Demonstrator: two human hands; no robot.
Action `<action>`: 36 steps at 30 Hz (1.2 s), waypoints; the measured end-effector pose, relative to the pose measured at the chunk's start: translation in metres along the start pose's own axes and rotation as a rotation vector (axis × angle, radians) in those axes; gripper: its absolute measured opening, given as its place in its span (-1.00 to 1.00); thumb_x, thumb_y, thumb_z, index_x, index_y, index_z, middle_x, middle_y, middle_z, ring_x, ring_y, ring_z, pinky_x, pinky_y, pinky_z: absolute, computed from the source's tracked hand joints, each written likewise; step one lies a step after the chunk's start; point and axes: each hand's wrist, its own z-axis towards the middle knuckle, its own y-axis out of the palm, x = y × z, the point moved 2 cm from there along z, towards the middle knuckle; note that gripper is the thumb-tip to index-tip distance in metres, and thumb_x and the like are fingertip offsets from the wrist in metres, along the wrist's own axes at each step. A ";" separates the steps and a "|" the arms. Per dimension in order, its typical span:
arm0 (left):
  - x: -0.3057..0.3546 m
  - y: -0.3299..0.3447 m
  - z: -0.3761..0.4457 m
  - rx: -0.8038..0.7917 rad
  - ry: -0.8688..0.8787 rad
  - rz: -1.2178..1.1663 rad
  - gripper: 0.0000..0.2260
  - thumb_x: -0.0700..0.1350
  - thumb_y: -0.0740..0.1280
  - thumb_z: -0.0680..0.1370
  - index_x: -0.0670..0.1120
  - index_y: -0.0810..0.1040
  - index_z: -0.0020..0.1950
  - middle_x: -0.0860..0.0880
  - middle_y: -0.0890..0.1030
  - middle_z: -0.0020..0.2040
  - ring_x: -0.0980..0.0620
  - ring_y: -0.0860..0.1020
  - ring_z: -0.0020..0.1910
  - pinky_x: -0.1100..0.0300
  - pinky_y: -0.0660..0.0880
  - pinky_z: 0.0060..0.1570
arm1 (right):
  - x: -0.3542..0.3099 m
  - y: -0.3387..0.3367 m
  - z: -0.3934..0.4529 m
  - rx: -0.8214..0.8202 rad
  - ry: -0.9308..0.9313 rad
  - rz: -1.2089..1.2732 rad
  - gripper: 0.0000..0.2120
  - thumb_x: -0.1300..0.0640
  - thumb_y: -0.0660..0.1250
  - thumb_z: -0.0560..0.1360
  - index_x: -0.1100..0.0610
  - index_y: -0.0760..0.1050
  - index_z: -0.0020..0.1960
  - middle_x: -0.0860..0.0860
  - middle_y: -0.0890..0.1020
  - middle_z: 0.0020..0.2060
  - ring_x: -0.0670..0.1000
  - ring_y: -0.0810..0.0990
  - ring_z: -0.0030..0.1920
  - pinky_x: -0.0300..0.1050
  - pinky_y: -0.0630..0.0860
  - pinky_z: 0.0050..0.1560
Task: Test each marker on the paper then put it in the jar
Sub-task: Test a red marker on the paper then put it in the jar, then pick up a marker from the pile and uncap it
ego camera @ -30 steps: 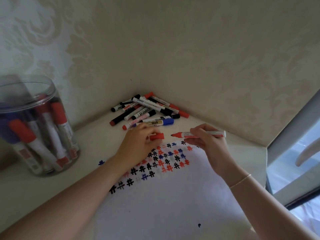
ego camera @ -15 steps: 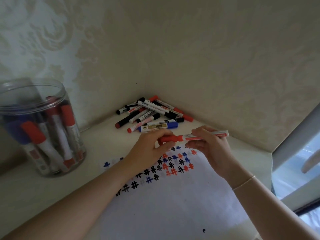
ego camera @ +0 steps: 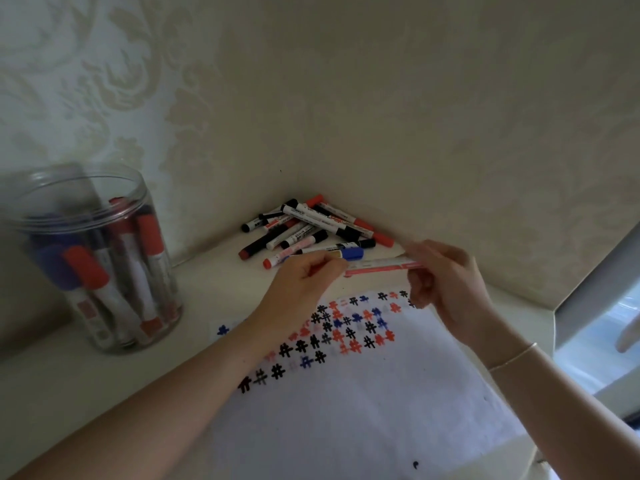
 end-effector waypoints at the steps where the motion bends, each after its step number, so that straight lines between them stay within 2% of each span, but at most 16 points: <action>1: 0.004 0.000 -0.001 0.018 0.007 0.017 -0.78 -0.03 0.26 0.58 0.08 0.64 -0.21 -0.25 0.43 -0.34 0.06 0.27 -0.44 0.28 0.20 -0.43 | -0.003 0.004 0.000 0.050 -0.083 -0.155 -0.66 0.14 0.33 0.52 0.07 0.49 -0.43 0.00 0.41 -0.61 -0.01 0.28 -0.60 -0.18 0.24 -0.49; 3: 0.014 0.001 -0.004 0.070 0.047 0.054 -0.79 0.01 0.28 0.57 -0.02 0.67 -0.15 -0.24 0.46 -0.35 0.16 0.23 -0.55 0.37 0.16 -0.51 | -0.011 0.016 -0.003 0.122 -0.237 -0.423 -0.61 0.13 0.28 0.55 0.06 0.38 -0.45 -0.10 0.35 -0.64 -0.08 0.22 -0.58 -0.23 0.19 -0.51; 4: 0.022 0.001 -0.006 0.106 0.071 0.056 -0.76 0.04 0.30 0.56 -0.05 0.67 -0.15 -0.13 0.46 -0.40 0.16 0.23 -0.59 0.38 0.17 -0.53 | -0.017 0.020 -0.005 0.142 -0.293 -0.477 -0.59 0.13 0.27 0.55 0.08 0.34 -0.46 -0.12 0.30 -0.64 -0.12 0.19 -0.56 -0.24 0.15 -0.52; 7: 0.043 -0.005 -0.011 0.200 0.107 0.007 -0.74 0.10 0.32 0.52 -0.02 0.70 -0.20 0.07 0.43 -0.55 0.14 0.21 -0.63 0.41 0.13 -0.56 | -0.036 0.028 -0.009 0.169 -0.385 -0.443 -0.53 0.18 0.28 0.54 0.08 0.23 -0.51 -0.10 0.20 -0.64 -0.11 0.12 -0.52 -0.28 0.08 -0.52; 9: 0.054 -0.012 -0.011 0.267 0.102 -0.015 -0.77 0.07 0.34 0.52 0.02 0.70 -0.24 0.07 0.48 -0.57 0.11 0.23 -0.62 0.36 0.17 -0.56 | -0.049 0.035 -0.011 0.160 -0.434 -0.388 -0.53 0.20 0.28 0.53 0.11 0.23 -0.51 -0.10 0.20 -0.64 -0.10 0.13 -0.53 -0.28 0.10 -0.53; 11: 0.064 -0.018 -0.013 0.332 0.108 -0.030 -0.76 0.00 0.34 0.54 0.02 0.68 -0.30 0.04 0.58 -0.51 -0.06 0.35 -0.57 0.27 0.29 -0.53 | -0.065 0.045 -0.015 0.148 -0.496 -0.383 -0.55 0.22 0.28 0.52 0.20 0.25 -0.51 -0.09 0.24 -0.64 -0.11 0.16 -0.56 -0.29 0.11 -0.54; 14: 0.087 -0.035 -0.020 0.385 0.155 -0.016 -0.72 -0.08 0.35 0.54 0.02 0.63 -0.38 0.03 0.61 -0.49 0.04 0.51 -0.54 0.27 0.44 -0.53 | -0.088 0.059 -0.019 0.129 -0.556 -0.311 -0.57 0.22 0.28 0.51 0.27 0.26 -0.49 -0.03 0.25 -0.62 -0.06 0.20 -0.55 -0.26 0.15 -0.54; 15: 0.098 -0.046 -0.022 0.385 0.201 0.052 -0.69 -0.07 0.34 0.54 0.03 0.59 -0.42 0.06 0.56 -0.54 0.14 0.47 -0.58 0.35 0.37 -0.55 | -0.094 0.065 -0.020 0.104 -0.545 -0.274 -0.56 0.20 0.28 0.52 0.25 0.27 -0.50 -0.01 0.26 -0.62 -0.02 0.21 -0.55 -0.24 0.16 -0.53; 18: 0.133 -0.086 -0.023 0.348 0.311 0.384 -0.68 0.03 0.33 0.54 -0.05 0.53 -0.39 0.12 0.40 -0.61 0.16 0.34 -0.61 0.43 0.22 -0.52 | -0.095 0.089 -0.016 -0.098 -0.337 -0.128 -0.51 0.05 0.26 0.55 0.14 0.36 -0.54 0.00 0.25 -0.61 -0.01 0.18 -0.58 -0.20 0.15 -0.50; 21: 0.158 -0.126 -0.024 0.322 0.280 0.599 -0.76 0.13 0.30 0.53 -0.01 0.50 -0.20 0.09 0.54 -0.45 0.15 0.47 -0.50 0.24 0.41 -0.45 | -0.093 0.116 -0.011 -0.305 -0.184 -0.048 -0.56 -0.10 0.19 0.54 0.12 0.47 -0.40 -0.03 0.29 -0.59 -0.06 0.18 -0.59 -0.20 0.14 -0.50; 24: 0.175 -0.161 -0.032 0.447 0.260 0.735 -0.78 0.16 0.33 0.50 0.04 0.43 -0.13 0.07 0.61 -0.29 0.11 0.59 -0.32 0.18 0.52 -0.30 | -0.091 0.137 0.007 -0.421 -0.164 -0.065 -0.63 -0.15 0.18 0.52 0.15 0.53 -0.09 0.10 0.51 -0.45 0.04 0.47 -0.48 -0.10 0.46 -0.43; 26: 0.184 -0.191 -0.040 0.594 0.278 0.758 -0.76 0.14 0.41 0.45 0.03 0.43 -0.15 0.07 0.61 -0.27 0.11 0.61 -0.30 0.17 0.52 -0.30 | -0.075 0.143 0.027 -0.406 -0.198 -0.280 -0.81 -0.03 0.25 0.56 0.08 0.49 0.05 0.11 0.61 -0.27 0.10 0.61 -0.31 0.00 0.60 -0.25; 28: 0.193 -0.219 -0.047 0.633 0.238 0.765 -0.77 0.02 0.50 0.40 0.00 0.47 -0.17 0.07 0.64 -0.30 0.15 0.63 -0.33 0.19 0.50 -0.38 | -0.041 0.134 0.050 -0.371 -0.346 -0.804 -0.85 0.10 0.25 0.54 0.05 0.48 0.10 0.06 0.60 -0.10 0.08 0.61 -0.13 0.02 0.58 -0.06; 31: 0.198 -0.244 -0.055 0.518 0.087 0.877 -0.80 -0.08 0.55 0.35 0.04 0.52 -0.20 0.10 0.66 -0.34 0.18 0.62 -0.35 0.23 0.41 -0.42 | 0.017 0.112 0.077 -0.422 -0.428 -1.352 -0.66 0.13 0.18 0.47 -0.08 0.45 0.21 -0.01 0.49 0.14 0.03 0.53 0.04 -0.03 0.52 0.06; 33: 0.195 -0.248 -0.055 0.386 -0.021 0.924 -0.81 -0.08 0.54 0.35 0.05 0.54 -0.20 0.10 0.66 -0.34 0.19 0.62 -0.34 0.25 0.41 -0.36 | 0.031 0.108 0.077 -0.429 -0.458 -1.492 -0.57 0.16 0.15 0.51 -0.10 0.33 0.34 -0.03 0.44 0.23 0.02 0.51 0.14 -0.10 0.52 0.09; 36: 0.183 -0.246 -0.049 0.249 -0.122 1.000 -0.83 -0.09 0.52 0.39 0.05 0.55 -0.18 0.09 0.67 -0.31 0.26 0.61 -0.35 0.41 0.36 -0.42 | 0.033 0.112 0.075 -0.415 -0.548 -1.651 -0.59 0.19 0.09 0.60 -0.04 0.20 0.43 -0.08 0.38 0.31 -0.06 0.44 0.26 -0.26 0.44 0.06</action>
